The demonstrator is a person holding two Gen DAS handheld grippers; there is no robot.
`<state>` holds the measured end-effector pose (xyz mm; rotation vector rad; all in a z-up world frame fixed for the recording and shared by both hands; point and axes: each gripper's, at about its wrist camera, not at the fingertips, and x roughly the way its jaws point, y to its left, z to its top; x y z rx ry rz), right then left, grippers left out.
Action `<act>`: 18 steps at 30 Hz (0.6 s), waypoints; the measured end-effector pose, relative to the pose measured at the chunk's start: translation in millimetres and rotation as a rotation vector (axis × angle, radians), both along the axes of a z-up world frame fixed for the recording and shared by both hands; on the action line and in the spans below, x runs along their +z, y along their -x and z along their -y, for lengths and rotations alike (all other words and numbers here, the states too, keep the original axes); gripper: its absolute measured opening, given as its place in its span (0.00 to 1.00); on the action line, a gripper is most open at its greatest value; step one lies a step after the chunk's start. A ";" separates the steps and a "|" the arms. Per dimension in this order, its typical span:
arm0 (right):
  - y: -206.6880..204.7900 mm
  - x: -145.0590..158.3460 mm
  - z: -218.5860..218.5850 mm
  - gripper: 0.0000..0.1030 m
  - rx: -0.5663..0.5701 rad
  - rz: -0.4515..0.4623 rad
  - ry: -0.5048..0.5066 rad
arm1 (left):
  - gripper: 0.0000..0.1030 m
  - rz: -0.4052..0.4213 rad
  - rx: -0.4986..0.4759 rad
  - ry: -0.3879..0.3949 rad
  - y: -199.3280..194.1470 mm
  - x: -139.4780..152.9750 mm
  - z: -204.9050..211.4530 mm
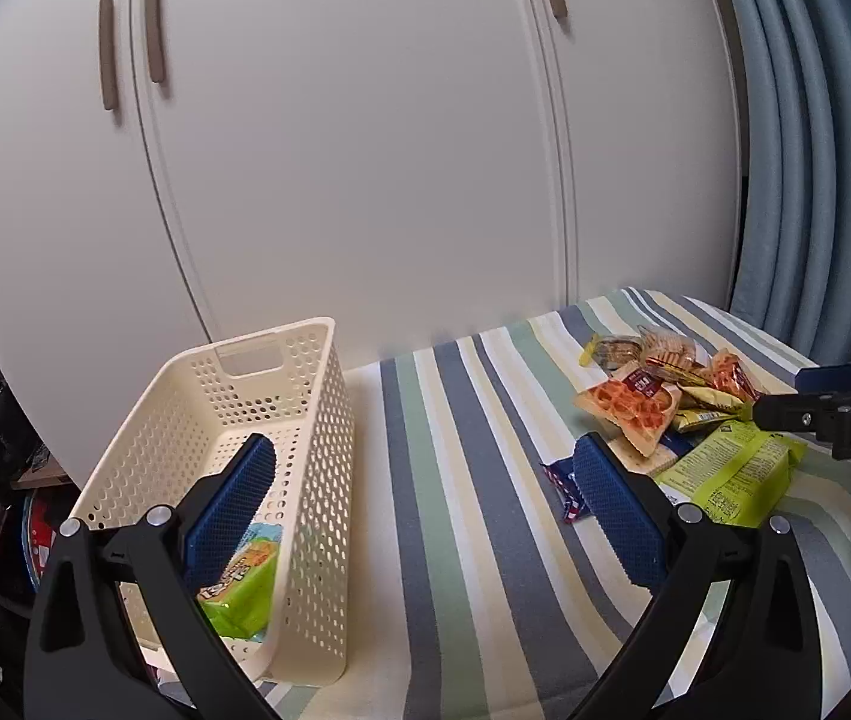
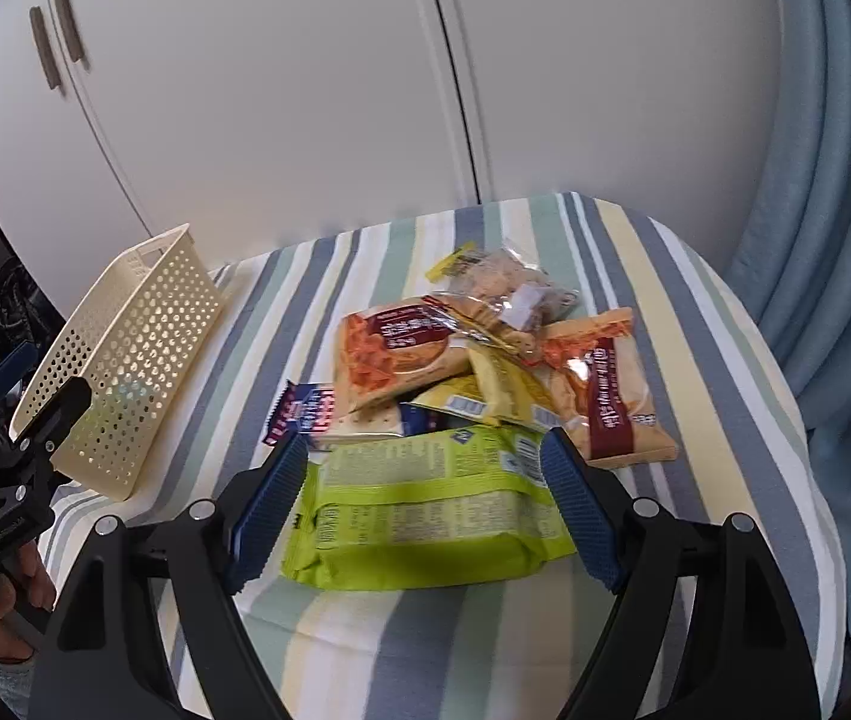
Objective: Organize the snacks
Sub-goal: 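Move the right gripper back to the snack pile while the left gripper follows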
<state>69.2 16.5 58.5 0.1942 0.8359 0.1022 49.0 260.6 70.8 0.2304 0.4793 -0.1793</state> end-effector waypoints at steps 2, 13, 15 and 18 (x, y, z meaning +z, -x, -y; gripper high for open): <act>-0.8 -4.3 15.2 0.77 -0.026 -0.016 0.013 | 0.98 -0.040 -0.026 0.004 -3.2 -4.0 8.1; -40.9 -32.4 72.9 0.77 -0.089 -0.127 0.068 | 0.98 -0.103 -0.065 0.001 -20.0 -5.7 43.8; -53.1 -39.2 77.9 0.77 -0.085 -0.150 0.063 | 0.98 -0.107 -0.078 -0.005 -22.0 -4.4 51.0; -75.0 -50.3 83.6 0.77 -0.075 -0.188 0.039 | 0.98 -0.130 -0.096 0.006 -27.8 -6.3 58.7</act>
